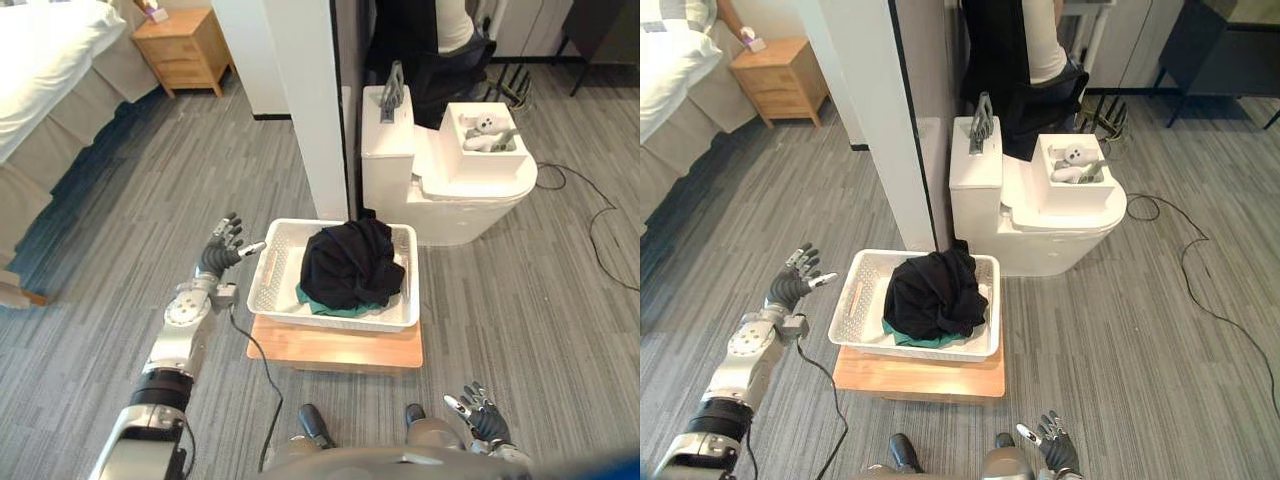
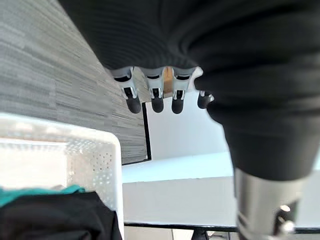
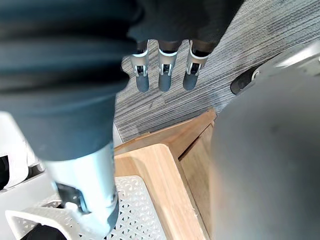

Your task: Tidy the bed and pick cloth on bed and put in laundry

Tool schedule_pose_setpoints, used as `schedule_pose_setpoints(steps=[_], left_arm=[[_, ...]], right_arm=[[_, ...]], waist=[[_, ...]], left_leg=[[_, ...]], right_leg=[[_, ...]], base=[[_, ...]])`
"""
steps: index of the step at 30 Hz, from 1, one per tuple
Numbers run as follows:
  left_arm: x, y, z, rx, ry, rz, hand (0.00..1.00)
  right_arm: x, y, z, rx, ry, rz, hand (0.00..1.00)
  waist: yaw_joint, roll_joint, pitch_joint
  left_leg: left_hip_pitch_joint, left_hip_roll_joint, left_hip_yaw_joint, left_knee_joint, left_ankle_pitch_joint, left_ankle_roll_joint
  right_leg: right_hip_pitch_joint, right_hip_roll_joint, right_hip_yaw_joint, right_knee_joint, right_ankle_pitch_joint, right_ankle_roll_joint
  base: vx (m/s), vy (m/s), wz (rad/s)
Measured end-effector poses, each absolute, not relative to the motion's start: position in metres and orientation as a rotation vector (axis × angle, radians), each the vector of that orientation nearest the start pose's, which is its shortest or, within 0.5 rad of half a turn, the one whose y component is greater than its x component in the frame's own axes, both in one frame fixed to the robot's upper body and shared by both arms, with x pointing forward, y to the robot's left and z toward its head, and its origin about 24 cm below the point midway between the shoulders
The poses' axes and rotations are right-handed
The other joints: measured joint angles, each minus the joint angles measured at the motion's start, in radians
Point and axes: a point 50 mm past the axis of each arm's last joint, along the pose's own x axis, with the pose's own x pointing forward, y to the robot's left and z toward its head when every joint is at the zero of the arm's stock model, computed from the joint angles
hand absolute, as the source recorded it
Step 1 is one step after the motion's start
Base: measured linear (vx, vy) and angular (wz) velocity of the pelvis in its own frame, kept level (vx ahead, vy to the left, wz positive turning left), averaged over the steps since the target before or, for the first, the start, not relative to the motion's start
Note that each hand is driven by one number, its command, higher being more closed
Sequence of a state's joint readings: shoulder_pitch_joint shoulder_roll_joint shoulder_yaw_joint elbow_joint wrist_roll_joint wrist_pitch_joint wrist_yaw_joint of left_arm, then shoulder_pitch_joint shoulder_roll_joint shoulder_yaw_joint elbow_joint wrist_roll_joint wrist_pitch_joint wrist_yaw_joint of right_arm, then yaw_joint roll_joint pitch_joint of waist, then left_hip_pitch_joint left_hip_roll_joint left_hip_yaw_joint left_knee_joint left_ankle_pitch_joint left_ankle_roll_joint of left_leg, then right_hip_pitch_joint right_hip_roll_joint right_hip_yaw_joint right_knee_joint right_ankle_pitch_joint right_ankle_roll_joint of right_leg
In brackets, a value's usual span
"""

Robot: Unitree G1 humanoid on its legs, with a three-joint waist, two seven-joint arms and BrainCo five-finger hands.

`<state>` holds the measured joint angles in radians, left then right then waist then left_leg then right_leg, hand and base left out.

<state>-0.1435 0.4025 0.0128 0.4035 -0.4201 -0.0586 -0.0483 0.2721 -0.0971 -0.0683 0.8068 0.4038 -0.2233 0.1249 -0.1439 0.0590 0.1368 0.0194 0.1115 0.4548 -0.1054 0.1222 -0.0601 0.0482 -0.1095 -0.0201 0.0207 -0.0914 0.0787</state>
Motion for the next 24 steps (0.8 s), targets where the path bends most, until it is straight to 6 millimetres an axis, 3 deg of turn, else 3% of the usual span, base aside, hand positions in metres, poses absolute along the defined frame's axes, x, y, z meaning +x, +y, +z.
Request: schedule_pose_setpoints(steps=[3,5,6,8,9,11,13,15,24], left_arm=[[0.244,0.234,-0.022,-0.134,0.323,0.065,0.0],[0.201,0.216,-0.07,-0.207,0.536,0.085,0.0],[0.19,0.212,-0.082,-0.219,0.595,0.092,0.0],[0.134,0.205,-0.124,-0.227,0.819,0.158,0.0],[0.12,0.204,-0.132,-0.23,0.872,0.179,0.0],[0.072,0.202,-0.152,-0.282,1.0,0.279,0.0],[0.067,0.207,-0.153,-0.263,0.989,0.318,0.0],[0.054,0.206,-0.158,-0.252,1.028,0.367,0.0],[0.039,0.204,-0.165,-0.213,1.159,0.485,0.0]], right_arm=[[0.086,-0.206,-0.139,0.317,0.776,-0.311,0.0],[0.085,-0.205,-0.139,0.31,0.781,-0.329,0.0],[0.085,-0.204,-0.14,0.31,0.784,-0.332,0.0],[0.082,-0.201,-0.142,0.307,0.797,-0.337,0.0],[0.081,-0.201,-0.142,0.306,0.8,-0.339,0.0],[0.078,-0.201,-0.145,0.288,0.814,-0.327,0.0],[0.078,-0.202,-0.146,0.273,0.816,-0.318,0.0],[0.081,-0.202,-0.147,0.26,0.814,-0.297,0.0],[0.072,-0.204,-0.152,0.248,0.877,-0.291,0.0]], waist=[[0.001,0.0,-0.008],[0.015,-0.009,-0.01],[0.022,-0.011,-0.012],[0.045,-0.026,-0.02],[0.049,-0.029,-0.022],[0.064,-0.038,-0.038],[0.085,-0.037,-0.039],[0.084,-0.033,-0.041],[0.099,-0.031,-0.071]], left_leg=[[0.007,0.002,-0.004,0.0,-0.004,-0.004],[0.031,0.006,-0.002,0.0,-0.01,-0.013],[0.037,0.008,-0.001,0.0,-0.012,-0.015],[0.058,0.014,0.0,0.0,-0.018,-0.023],[0.064,0.016,0.003,0.0,-0.02,-0.025],[0.07,0.02,0.006,0.0,-0.023,-0.03],[0.076,0.023,0.008,0.0,-0.023,-0.03],[0.089,0.026,0.009,0.0,-0.025,-0.032],[0.097,0.028,0.008,0.0,-0.04,-0.037]], right_leg=[[0.015,0.0,-0.014,-0.008,-0.002,-0.004],[0.039,0.005,-0.014,-0.013,-0.008,-0.008],[0.044,0.006,-0.013,-0.014,-0.01,-0.01],[0.067,0.012,-0.014,-0.014,-0.02,-0.015],[0.07,0.013,-0.013,-0.013,-0.022,-0.016],[0.079,0.018,-0.015,-0.012,-0.027,-0.017],[0.084,0.02,-0.015,-0.01,-0.028,-0.018],[0.092,0.022,-0.015,-0.004,-0.033,-0.019],[0.097,0.024,-0.016,0.0,-0.051,-0.017]], base=[[0.07,-0.014,0.04],[0.08,-0.027,-0.03],[0.06,-0.033,-0.04],[0.05,-0.04,0.0],[0.04,-0.036,-0.03],[0.02,-0.029,0.06],[-0.01,-0.023,0.02],[-0.03,-0.018,-0.06],[0.0,-0.002,0.0]])
